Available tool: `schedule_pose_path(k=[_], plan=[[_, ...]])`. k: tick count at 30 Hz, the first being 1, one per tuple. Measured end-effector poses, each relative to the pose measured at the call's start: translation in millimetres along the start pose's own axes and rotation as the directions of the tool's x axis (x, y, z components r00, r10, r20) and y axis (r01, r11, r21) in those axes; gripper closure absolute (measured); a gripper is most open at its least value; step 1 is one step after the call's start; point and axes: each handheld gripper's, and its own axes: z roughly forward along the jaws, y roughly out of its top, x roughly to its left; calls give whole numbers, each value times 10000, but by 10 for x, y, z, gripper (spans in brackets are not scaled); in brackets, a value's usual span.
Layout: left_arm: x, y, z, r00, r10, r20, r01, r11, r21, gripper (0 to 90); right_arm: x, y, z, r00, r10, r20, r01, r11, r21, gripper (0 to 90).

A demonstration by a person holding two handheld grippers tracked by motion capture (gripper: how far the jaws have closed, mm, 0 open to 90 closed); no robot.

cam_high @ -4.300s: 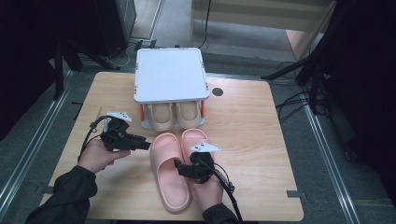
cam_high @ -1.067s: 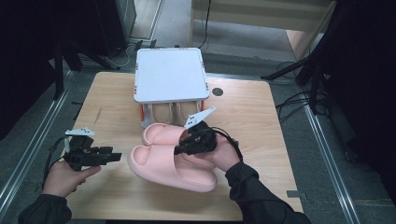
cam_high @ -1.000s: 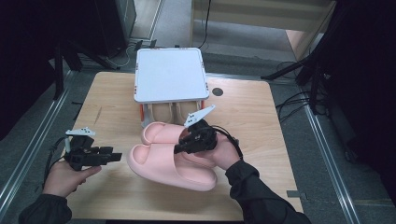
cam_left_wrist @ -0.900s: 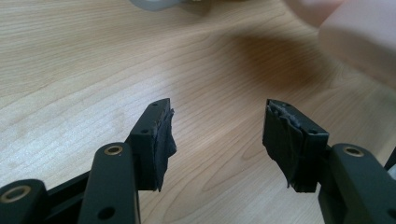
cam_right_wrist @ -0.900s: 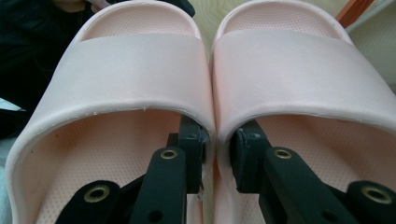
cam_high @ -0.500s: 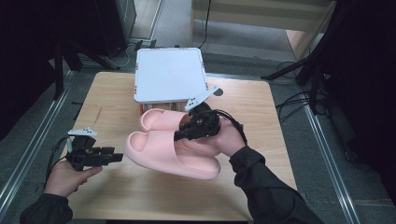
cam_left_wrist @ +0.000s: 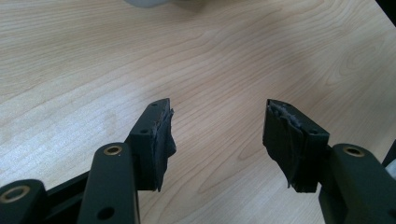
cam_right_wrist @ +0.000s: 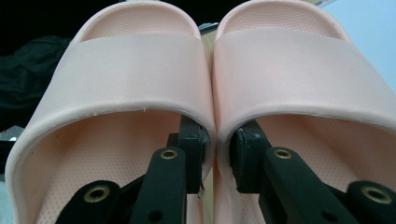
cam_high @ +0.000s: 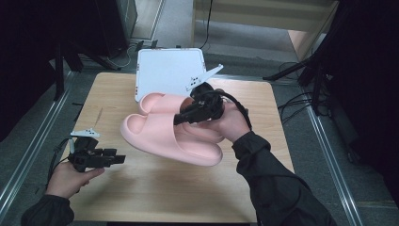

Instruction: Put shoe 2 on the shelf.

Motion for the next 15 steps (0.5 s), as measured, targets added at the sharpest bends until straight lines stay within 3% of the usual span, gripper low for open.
schedule_pose_path(k=[9,15], plan=[[2,5,4,10000,38,24,-38,10000,29,418,-51,334,-169,9987,-235,460,233,9997,39,771],[-1,6,16,10000,-1,61,1,10000,45,417,-157,493,-172,9968,-242,760,239,9997,46,771]])
